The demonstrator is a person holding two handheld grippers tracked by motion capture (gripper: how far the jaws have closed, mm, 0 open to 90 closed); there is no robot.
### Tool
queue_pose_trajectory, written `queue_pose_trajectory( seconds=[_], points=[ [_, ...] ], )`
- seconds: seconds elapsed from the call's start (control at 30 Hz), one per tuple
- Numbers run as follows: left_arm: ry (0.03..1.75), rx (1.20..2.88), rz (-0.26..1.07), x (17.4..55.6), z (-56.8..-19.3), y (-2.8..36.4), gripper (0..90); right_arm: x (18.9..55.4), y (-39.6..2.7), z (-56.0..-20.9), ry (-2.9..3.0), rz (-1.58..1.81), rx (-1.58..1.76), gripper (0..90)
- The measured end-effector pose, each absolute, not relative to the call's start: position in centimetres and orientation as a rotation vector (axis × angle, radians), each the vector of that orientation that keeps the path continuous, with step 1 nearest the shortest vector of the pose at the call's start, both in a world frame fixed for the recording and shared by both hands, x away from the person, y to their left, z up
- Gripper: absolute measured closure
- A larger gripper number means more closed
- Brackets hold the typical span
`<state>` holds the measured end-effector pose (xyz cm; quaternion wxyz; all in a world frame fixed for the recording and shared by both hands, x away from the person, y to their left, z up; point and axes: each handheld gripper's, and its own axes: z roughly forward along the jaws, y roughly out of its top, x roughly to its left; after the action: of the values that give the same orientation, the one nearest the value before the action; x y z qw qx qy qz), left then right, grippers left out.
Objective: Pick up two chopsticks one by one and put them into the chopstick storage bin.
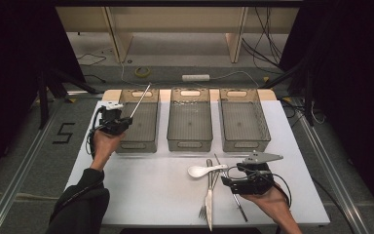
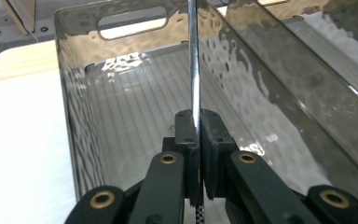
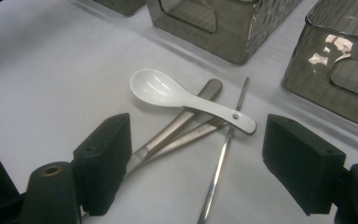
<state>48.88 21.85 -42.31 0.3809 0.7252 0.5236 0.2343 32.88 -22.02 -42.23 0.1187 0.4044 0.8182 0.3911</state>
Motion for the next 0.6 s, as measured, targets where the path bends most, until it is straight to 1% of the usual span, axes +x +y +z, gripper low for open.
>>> queue_pose_trajectory(
  seconds=[0.33, 0.37, 0.47, 0.6],
  points=[
    [1.392, 1.816, 0.578, 49.20, -43.19, 22.43, 84.3, 32.86, -22.01, -42.18, 2.412, 1.165, 1.178, 25.2],
    [1.398, 1.801, 0.574, 49.21, -43.26, 22.52, 82.4, 32.85, -22.02, -42.17, 2.410, 1.166, 1.179, 25.2],
    [1.407, 1.788, 0.575, 49.13, -43.08, 22.68, 69.7, 32.86, -22.13, -42.15, 2.418, 1.171, 1.181, 25.2],
    [1.398, 1.788, 0.553, 48.71, -42.31, 22.55, 55.3, 32.93, -22.20, -42.08, 2.419, 1.153, 1.180, 25.0]
  ],
)
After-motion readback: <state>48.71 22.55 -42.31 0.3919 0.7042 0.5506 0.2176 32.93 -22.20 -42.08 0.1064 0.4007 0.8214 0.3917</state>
